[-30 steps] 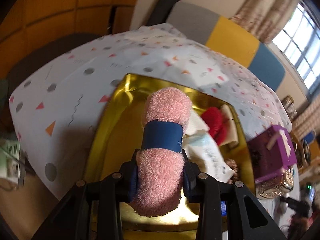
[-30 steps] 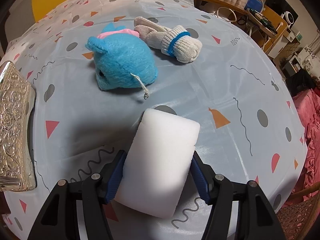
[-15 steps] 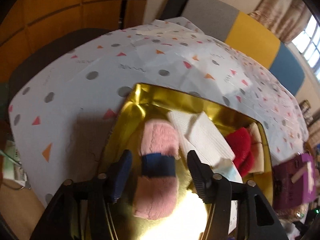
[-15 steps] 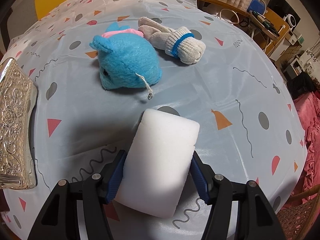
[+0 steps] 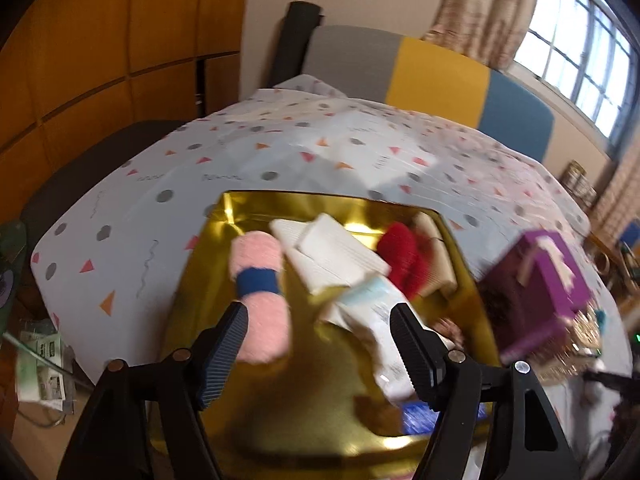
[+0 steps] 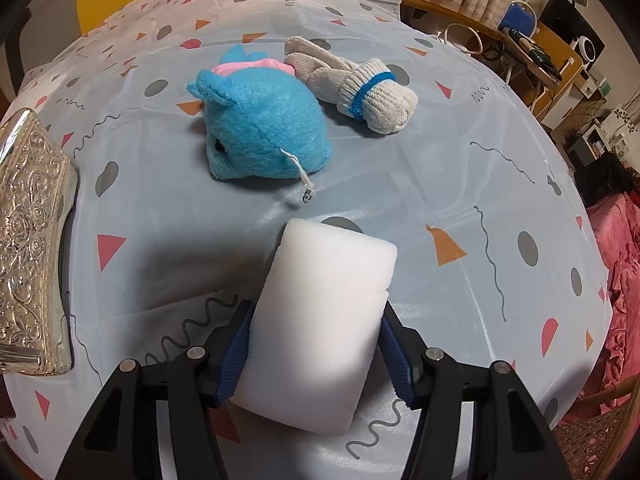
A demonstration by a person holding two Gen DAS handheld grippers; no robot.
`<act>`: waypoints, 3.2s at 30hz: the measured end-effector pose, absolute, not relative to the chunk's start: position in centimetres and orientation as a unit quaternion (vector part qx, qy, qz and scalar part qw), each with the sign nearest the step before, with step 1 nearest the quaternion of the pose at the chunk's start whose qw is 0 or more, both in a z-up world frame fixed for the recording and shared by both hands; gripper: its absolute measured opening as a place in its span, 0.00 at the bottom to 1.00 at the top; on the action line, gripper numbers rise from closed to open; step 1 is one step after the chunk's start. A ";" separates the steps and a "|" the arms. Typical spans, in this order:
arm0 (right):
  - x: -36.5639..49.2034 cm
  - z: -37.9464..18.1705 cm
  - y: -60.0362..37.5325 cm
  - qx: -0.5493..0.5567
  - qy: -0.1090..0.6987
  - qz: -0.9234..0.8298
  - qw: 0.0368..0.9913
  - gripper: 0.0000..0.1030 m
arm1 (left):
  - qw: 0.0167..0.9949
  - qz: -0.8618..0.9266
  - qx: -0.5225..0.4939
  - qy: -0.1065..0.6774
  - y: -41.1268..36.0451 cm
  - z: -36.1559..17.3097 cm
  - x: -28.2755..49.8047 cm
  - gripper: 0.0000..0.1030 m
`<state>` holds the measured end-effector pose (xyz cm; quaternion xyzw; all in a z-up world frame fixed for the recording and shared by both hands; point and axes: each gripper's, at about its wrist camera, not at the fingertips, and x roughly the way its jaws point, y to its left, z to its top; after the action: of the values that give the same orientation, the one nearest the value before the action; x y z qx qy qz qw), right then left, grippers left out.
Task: Organize soft objects
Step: 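Carry the pink rolled towel over the gold tray and open the left gripper, then carry the white sponge into the gold tray and open the right gripper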
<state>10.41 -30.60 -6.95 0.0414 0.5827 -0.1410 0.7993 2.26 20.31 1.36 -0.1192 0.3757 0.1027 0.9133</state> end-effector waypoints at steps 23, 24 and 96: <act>8.9 -4.4 -28.1 0.072 0.545 -0.079 0.832 0.58 | 0.927 0.080 -0.063 0.360 15.6 2.9 -0.4 0.82; 9.0 -4.3 -28.2 0.077 0.543 -0.077 0.833 0.58 | 0.928 0.080 -0.060 0.359 15.5 2.9 -0.4 0.82; 9.4 -2.3 14.5 -0.121 0.501 0.338 0.788 0.62 | 0.896 0.210 -0.109 0.375 25.0 0.1 -3.6 0.97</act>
<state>9.37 14.50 -2.31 -0.1205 0.5005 0.3377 0.7880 -3.62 24.98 0.10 -0.1085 0.3754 0.2098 0.8963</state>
